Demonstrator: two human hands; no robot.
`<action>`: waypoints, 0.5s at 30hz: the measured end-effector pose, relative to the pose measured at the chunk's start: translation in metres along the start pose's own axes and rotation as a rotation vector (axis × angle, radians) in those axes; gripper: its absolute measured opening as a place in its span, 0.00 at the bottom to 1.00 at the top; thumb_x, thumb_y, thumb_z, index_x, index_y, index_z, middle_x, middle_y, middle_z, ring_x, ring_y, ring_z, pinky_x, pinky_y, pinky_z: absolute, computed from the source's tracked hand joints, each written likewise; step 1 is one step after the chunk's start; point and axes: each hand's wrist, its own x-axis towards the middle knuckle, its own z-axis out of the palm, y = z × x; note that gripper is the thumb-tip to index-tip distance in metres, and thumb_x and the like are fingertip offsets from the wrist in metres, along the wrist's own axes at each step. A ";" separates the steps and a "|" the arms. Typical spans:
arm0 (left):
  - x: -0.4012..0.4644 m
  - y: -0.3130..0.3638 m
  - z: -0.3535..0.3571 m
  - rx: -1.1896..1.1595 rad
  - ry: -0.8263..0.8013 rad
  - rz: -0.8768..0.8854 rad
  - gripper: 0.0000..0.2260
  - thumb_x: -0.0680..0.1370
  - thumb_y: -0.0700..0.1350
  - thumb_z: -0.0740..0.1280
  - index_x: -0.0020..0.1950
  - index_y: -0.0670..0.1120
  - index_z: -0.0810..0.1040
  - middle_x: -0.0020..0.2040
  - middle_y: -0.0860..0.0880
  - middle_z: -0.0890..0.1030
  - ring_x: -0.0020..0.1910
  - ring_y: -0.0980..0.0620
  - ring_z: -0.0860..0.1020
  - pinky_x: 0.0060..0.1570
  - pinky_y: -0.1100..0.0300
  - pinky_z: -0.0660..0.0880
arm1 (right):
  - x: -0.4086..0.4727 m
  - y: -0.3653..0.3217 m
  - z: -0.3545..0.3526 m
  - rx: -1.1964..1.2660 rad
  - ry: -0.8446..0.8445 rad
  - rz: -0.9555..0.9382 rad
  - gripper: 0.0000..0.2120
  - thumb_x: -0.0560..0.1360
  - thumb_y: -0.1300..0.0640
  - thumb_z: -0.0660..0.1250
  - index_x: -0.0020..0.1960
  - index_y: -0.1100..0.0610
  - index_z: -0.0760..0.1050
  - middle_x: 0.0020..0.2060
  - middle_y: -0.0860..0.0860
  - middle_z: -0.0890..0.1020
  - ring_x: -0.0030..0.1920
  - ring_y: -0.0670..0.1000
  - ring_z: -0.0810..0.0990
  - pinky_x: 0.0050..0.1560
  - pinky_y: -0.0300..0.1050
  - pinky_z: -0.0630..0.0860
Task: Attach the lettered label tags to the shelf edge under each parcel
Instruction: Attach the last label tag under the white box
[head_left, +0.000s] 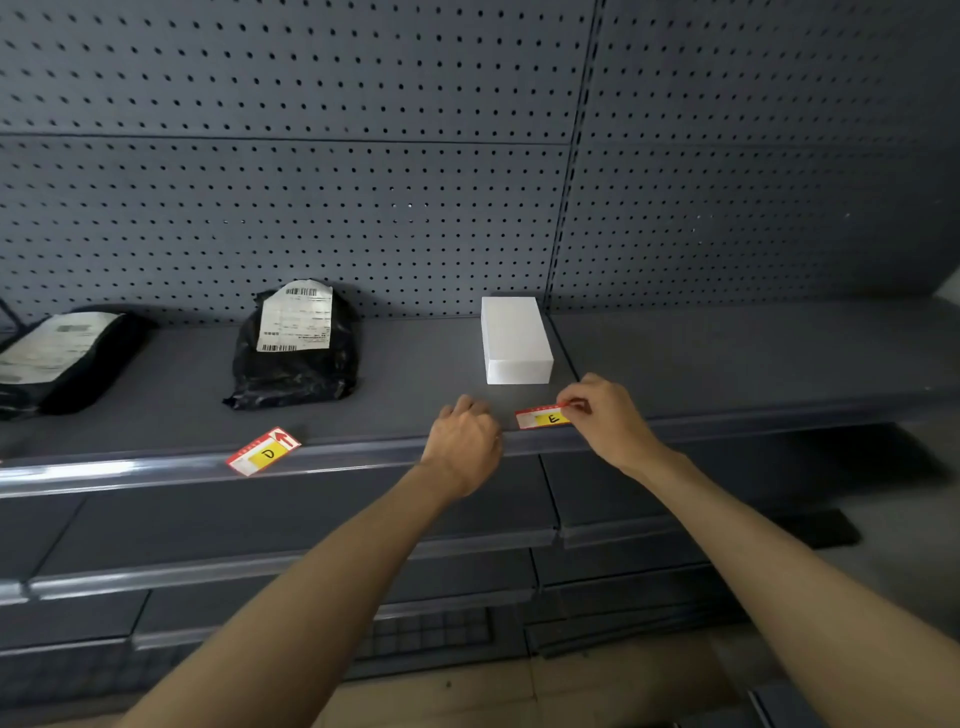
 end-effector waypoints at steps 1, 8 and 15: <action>0.000 0.003 0.003 0.025 0.015 -0.007 0.14 0.81 0.48 0.59 0.56 0.42 0.80 0.57 0.44 0.79 0.58 0.44 0.72 0.59 0.51 0.70 | 0.000 0.002 0.001 -0.013 -0.006 -0.014 0.05 0.76 0.64 0.67 0.48 0.60 0.82 0.42 0.52 0.77 0.42 0.50 0.77 0.44 0.40 0.73; -0.004 0.018 0.012 0.030 0.067 -0.034 0.13 0.81 0.47 0.59 0.59 0.43 0.78 0.58 0.45 0.77 0.57 0.46 0.72 0.58 0.52 0.70 | 0.006 0.007 0.000 -0.050 -0.016 -0.074 0.05 0.77 0.62 0.67 0.49 0.60 0.81 0.44 0.53 0.77 0.42 0.50 0.78 0.45 0.44 0.78; -0.019 0.022 0.020 0.019 0.070 -0.076 0.17 0.80 0.45 0.59 0.67 0.47 0.74 0.62 0.47 0.77 0.60 0.46 0.72 0.60 0.53 0.69 | 0.006 0.005 -0.001 -0.050 -0.047 -0.094 0.05 0.77 0.61 0.66 0.48 0.60 0.81 0.44 0.53 0.77 0.43 0.50 0.77 0.44 0.43 0.76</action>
